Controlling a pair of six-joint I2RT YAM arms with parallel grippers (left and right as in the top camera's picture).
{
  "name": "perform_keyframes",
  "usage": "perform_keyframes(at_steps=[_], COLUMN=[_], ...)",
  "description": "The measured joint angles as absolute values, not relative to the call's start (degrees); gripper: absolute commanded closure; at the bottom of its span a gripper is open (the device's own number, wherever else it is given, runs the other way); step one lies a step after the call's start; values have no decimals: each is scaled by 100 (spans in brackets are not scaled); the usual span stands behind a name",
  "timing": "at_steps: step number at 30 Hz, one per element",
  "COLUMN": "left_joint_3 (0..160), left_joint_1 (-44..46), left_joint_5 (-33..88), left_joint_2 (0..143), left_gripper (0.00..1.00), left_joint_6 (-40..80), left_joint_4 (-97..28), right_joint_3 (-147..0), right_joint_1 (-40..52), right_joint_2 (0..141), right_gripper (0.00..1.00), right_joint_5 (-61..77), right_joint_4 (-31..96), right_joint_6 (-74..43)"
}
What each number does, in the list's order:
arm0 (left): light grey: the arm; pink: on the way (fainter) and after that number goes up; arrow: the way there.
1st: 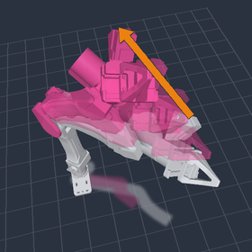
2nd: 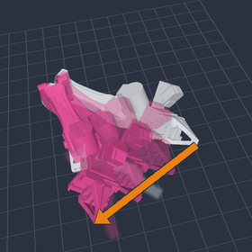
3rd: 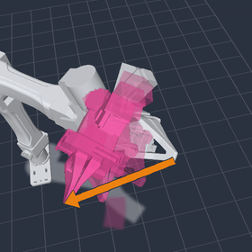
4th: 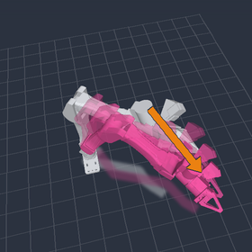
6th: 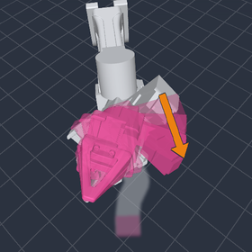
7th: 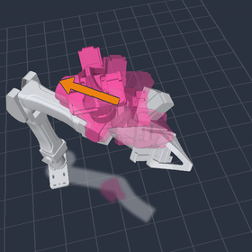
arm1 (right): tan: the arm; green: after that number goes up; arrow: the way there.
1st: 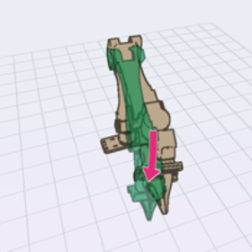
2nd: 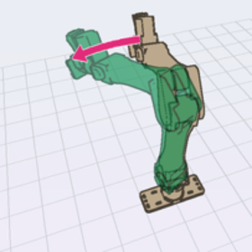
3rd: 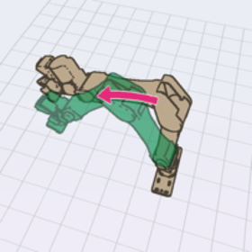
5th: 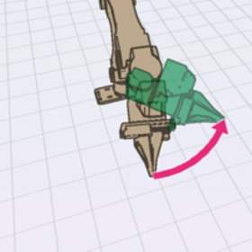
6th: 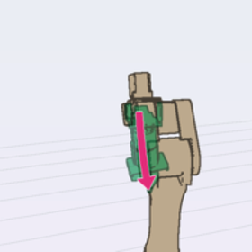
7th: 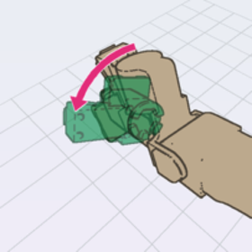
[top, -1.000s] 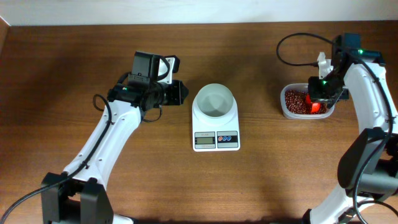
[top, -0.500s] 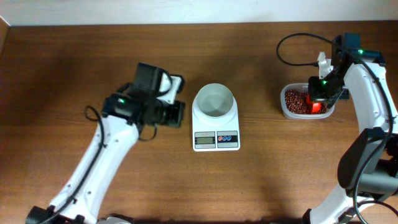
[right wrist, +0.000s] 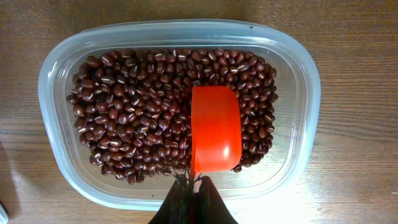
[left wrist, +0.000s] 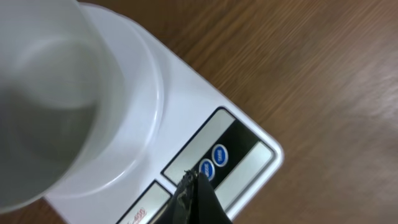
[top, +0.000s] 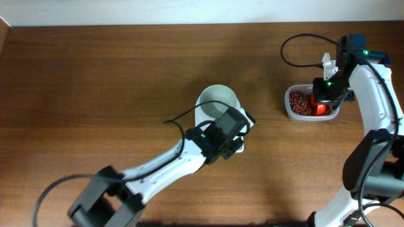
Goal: Scoop item into bowl and weigh 50g on scale
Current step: 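Move left gripper to scale and press the TARE button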
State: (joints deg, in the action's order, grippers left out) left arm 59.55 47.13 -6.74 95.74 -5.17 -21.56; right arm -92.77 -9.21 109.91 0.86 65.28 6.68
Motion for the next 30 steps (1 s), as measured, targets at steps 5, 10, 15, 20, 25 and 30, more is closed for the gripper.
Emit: perform_keyframes(at_steps=[5,10,15,20,25,30], left_joint_3=[5933,5933,5933,5933,5933,5935], left_joint_1=[4713,4713,4713,4718,4720,4731], left_joint_5=[-823,-845,-843,-860,-921,-1035], left_joint_2=[10053,10075,10184,10361,10374,10405], left_gripper=[100,100,100,100,100,100], left_joint_6=[-773,-799,-867,-923,-926,-926], left_joint_4=[-2115,-2119,-2154,-2154,-2099,-2008], right_joint_3=[-9277,-9277,-9277,-9277,-9277,-9277], right_joint_1=[-921,-921,-921,-921,-921,-921], right_joint_2=[10991,10989,10989,10991,10991,10989], right_gripper=[96,96,96,96,96,96], right_joint_5=[86,86,86,86,86,86], right_joint_4=[6528,6528,6528,6528,6528,6528], right_joint_6=[666,663,668,666,668,666])
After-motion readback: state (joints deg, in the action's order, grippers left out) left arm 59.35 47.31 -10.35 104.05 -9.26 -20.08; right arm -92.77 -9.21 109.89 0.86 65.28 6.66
